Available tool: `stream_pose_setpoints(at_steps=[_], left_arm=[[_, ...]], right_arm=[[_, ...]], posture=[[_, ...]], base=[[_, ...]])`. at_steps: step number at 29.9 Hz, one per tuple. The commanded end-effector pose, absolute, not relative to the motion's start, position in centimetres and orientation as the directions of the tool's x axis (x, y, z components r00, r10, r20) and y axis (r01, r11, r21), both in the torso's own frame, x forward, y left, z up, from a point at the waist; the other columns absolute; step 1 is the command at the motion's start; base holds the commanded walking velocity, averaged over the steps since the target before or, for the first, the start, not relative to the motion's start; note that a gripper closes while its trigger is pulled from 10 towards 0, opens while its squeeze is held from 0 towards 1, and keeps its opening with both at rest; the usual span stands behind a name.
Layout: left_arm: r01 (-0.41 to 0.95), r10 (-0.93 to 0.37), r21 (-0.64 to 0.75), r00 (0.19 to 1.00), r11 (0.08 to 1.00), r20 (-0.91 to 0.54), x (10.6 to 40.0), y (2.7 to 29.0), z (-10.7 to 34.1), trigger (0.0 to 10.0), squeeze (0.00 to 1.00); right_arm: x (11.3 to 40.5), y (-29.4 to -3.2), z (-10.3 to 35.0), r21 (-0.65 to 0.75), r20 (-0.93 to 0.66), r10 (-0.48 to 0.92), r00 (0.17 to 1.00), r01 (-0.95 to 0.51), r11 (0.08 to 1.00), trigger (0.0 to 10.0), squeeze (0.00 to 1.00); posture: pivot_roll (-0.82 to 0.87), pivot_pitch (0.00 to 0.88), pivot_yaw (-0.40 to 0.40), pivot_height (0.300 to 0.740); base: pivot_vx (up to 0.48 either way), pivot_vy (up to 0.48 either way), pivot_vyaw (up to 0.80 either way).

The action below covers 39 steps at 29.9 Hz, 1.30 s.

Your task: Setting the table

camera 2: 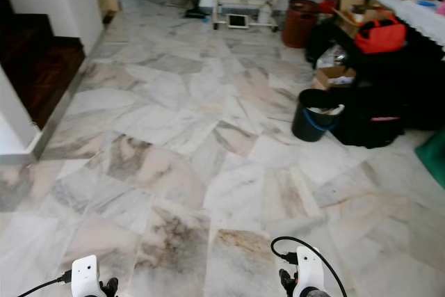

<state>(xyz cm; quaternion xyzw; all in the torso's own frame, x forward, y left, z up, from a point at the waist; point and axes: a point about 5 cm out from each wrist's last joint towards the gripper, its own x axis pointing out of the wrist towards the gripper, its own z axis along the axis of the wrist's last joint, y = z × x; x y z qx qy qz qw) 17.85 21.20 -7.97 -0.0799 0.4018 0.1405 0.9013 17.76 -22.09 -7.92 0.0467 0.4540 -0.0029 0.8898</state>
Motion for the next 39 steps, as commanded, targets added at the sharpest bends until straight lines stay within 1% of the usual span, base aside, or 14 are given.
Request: stream_pose_setpoints(at_steps=[1,6,16,18,22,23,37,38,39], left_arm=[[-0.316,0.185,-0.033,0.633,0.948,-0.751,17.7,21.3,-8.0,10.0,0.0],[-0.3,0.17,-0.043,0.645,0.953,-0.745,18.1,21.2,-7.9,10.0,0.0],[-0.243,0.15,-0.015,0.646,0.97,-0.749,18.1,21.0,-7.9,10.0,0.0],[-0.221,0.153,0.008,0.646,0.975,-0.747,18.1,21.1,-7.9,10.0,0.0],[-0.237,0.162,0.005,0.646,0.972,-0.746,18.1,21.1,-7.9,10.0,0.0],[-0.254,0.168,-0.001,0.643,0.967,-0.747,18.1,21.1,-7.9,10.0,0.0],[-0.236,0.17,0.015,0.655,0.972,-0.736,18.9,21.3,-7.5,10.0,0.0],[-0.224,0.169,0.022,0.666,0.974,-0.727,19.3,21.5,-7.2,10.0,0.0],[-0.215,0.168,0.027,0.674,0.976,-0.72,19.6,21.6,-7.0,10.0,0.0]], right_arm=[[17.6,-22.5,-7.9,0.067,-0.813,0.027,0.582,0.046,0.997,10.0,0.0],[17.5,-22.6,-8.0,0.059,-0.817,0.023,0.576,0.044,0.997,10.0,0.0],[17.4,-22.5,-8.0,0.058,-0.818,0.024,0.575,0.041,0.997,10.0,0.0],[17.4,-22.5,-8.0,0.057,-0.819,0.024,0.573,0.041,0.998,10.0,0.0],[17.4,-22.5,-8.0,0.056,-0.821,0.024,0.571,0.04,0.998,10.0,0.0],[17.4,-22.5,-8.0,0.056,-0.82,0.023,0.571,0.039,0.998,10.0,0.0],[17.7,-22.7,-7.8,0.05,-0.813,0.009,0.582,0.056,0.997,10.0,0.0],[17.8,-22.6,-7.9,0.052,-0.813,0.008,0.583,0.059,0.997,10.0,0.0],[17.8,-22.5,-7.9,0.054,-0.813,0.008,0.583,0.061,0.997,10.0,0.0]], posture=[[0.13,0.0,-0.096,0.74],[0.13,0.0,-0.098,0.74],[0.13,0.0,-0.093,0.74],[0.14,0.0,-0.094,0.74],[0.14,0.0,-0.097,0.74],[0.14,0.0,-0.097,0.74],[0.15,0.0,-0.096,0.74],[0.17,0.0,-0.075,0.74],[0.17,0.0,-0.072,0.74]], base=[[0.0,0.0,-0.63],[0.0,0.0,-0.62],[0.0,0.0,-0.62],[0.0,-0.48,-0.62],[0.0,-0.48,-0.62],[0.0,0.0,-0.63],[0.0,0.0,-0.62],[0.0,0.0,-0.63],[0.0,0.0,-0.63]])
